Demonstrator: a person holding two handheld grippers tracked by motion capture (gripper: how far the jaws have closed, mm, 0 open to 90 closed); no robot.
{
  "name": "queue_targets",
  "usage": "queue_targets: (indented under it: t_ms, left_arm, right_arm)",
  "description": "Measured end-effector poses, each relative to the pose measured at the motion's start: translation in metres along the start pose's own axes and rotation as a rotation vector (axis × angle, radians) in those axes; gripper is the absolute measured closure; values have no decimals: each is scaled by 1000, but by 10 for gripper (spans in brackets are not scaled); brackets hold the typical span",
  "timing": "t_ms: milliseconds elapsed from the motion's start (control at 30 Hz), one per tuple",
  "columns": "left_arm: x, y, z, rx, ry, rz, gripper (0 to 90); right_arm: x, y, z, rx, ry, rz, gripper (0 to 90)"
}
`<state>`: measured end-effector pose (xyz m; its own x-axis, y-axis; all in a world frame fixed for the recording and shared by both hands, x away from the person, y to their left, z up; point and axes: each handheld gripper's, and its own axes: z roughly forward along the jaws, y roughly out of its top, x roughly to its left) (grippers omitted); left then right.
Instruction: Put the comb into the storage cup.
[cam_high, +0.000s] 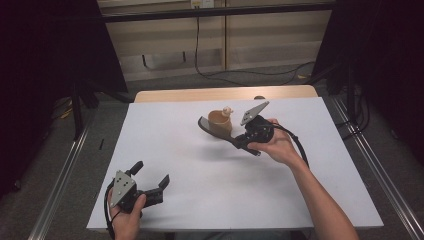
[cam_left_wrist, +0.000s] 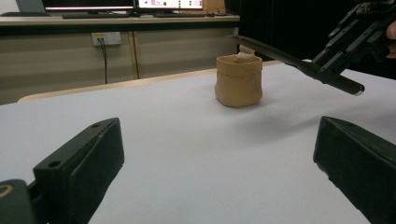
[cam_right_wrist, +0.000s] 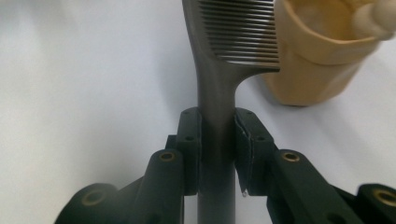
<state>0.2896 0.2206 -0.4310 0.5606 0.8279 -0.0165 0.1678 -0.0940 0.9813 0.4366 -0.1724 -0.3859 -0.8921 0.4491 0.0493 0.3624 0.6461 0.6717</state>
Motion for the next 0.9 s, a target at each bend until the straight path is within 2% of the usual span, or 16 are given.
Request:
queue_targets:
  t_ms: [167, 533, 900]
  left_arm:
    - [0, 0, 0, -1, 1, 2, 19]
    - [0, 0, 0, -5, 4, 1, 19]
    - [0, 0, -1, -4, 2, 0, 19]
  right_arm:
    - [-3, -7, -8, -62, -25, 50, 730]
    - [-5, -10, -20, -221, -88, 121, 729]
    - [-6, -11, -25, -353, -132, 167, 729]
